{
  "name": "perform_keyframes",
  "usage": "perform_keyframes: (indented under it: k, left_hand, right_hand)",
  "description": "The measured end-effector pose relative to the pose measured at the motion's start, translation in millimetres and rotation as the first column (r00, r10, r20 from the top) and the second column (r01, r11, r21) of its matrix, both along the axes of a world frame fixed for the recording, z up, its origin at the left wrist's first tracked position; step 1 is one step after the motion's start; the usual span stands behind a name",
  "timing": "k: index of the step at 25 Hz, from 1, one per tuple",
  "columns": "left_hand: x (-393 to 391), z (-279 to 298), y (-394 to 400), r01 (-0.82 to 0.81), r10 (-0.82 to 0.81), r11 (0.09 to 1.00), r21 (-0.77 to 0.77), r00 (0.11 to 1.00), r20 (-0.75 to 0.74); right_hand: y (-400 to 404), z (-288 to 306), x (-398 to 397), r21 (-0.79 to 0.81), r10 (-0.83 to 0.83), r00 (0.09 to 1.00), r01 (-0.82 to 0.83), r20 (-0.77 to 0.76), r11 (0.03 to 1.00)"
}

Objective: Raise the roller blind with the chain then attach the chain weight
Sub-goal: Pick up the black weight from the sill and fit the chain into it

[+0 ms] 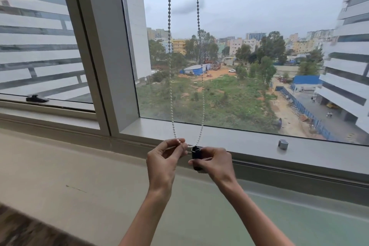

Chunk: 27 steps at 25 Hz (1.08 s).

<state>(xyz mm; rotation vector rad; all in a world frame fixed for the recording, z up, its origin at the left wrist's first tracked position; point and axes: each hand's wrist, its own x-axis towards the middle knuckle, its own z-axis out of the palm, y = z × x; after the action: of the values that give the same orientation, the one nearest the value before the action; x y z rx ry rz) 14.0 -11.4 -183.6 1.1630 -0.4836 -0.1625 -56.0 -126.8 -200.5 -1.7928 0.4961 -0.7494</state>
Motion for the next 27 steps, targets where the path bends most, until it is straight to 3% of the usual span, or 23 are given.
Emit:
perform_keyframes:
  k: [8,11,14,18,21,24,26,27]
  left_hand:
    - [10.4,-9.3,15.4,0.136,-0.140,0.987,0.089,0.989,0.043]
    - [10.5,-12.0,13.6,0.276,-0.277,0.938,0.210,0.960,-0.024]
    - [6.6,-9.7,6.6,0.377,-0.363,0.914,0.147,0.925,-0.116]
    - [8.7,-6.8,-2.7,0.332,-0.318,0.934,0.130,0.941,-0.113]
    - [10.8,-6.3,-8.1,0.301,-0.289,0.946,0.118,0.952,-0.104]
    - [11.9,-6.3,-9.3,0.269,-0.262,0.959,0.092,0.961,-0.084]
    - [13.5,-4.5,-9.6,0.242,-0.235,0.967,0.080,0.968,-0.081]
    - [14.2,-3.7,-9.9,0.225,-0.218,0.971,0.080,0.972,-0.084]
  right_hand:
    - [19.9,6.4,0.5,0.055,-0.029,0.996,0.024,0.082,0.998]
    - [27.6,6.5,-1.7,0.031,-0.038,0.994,0.034,0.105,0.999]
    - [28.6,7.5,-1.9,-0.027,-0.049,0.995,0.052,0.088,0.998]
    - [23.2,8.0,-5.6,-0.067,0.049,0.995,-0.043,0.086,0.997]
    - [3.1,15.0,-17.2,-0.082,0.174,0.985,-0.174,0.000,0.981]
    - [-42.8,28.8,-35.9,-0.250,-0.100,0.992,0.079,-0.071,0.965]
    - [-86.1,36.3,-50.6,-0.468,-0.415,0.905,0.329,-0.092,0.820]
    - [-108.2,37.8,-56.8,-0.580,-0.544,0.828,0.378,-0.138,0.722]
